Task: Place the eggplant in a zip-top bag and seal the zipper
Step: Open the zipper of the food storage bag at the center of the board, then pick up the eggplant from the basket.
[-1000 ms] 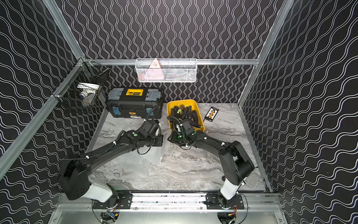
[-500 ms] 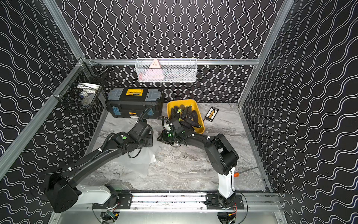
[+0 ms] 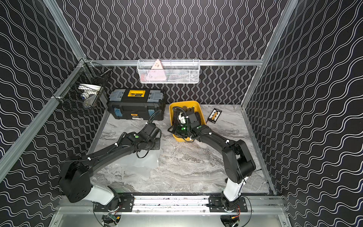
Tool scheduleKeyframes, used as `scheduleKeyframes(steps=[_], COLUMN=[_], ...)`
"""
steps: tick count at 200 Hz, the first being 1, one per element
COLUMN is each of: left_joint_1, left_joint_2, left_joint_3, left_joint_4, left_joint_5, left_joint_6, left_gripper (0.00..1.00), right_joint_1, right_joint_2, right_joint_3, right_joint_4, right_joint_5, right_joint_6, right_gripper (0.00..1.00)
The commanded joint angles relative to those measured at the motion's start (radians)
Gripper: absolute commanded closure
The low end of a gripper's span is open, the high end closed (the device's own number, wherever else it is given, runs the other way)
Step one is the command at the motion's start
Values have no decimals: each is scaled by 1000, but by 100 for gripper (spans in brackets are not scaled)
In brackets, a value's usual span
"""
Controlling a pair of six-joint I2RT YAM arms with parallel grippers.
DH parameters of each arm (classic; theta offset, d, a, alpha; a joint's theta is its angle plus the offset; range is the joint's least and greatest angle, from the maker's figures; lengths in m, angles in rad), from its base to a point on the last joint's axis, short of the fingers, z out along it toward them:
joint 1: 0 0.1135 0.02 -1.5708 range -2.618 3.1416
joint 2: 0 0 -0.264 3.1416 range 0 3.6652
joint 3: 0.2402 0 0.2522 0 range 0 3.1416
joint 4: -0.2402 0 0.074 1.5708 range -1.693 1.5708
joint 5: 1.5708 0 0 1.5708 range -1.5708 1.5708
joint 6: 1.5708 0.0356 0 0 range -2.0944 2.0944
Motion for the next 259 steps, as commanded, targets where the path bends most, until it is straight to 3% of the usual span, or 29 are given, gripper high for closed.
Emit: scheduleKeyframes(steps=[1, 42, 106, 203, 259], left_joint_1=[6, 13, 18, 44, 59], left_joint_2=[-5, -15, -25, -15, -23], left_joint_3=[-10, -23, -18, -32, -42], left_joint_4=[30, 41, 39, 59, 62], left_joint_5=[30, 62, 79, 117, 123], left_joint_6=[14, 14, 24, 26, 27], left_gripper=[100, 100, 100, 100, 100], right_joint_1=[-33, -58, -90, -77, -71], right_joint_2=[28, 158, 352, 391, 402], right_joint_3=[36, 158, 293, 333, 323], right_joint_4=[-63, -103, -115, -74, -71], right_joint_5=[114, 186, 169, 141, 137], right_joint_6=[-34, -99, -89, -85, -79], right_gripper=[41, 36, 38, 41, 63])
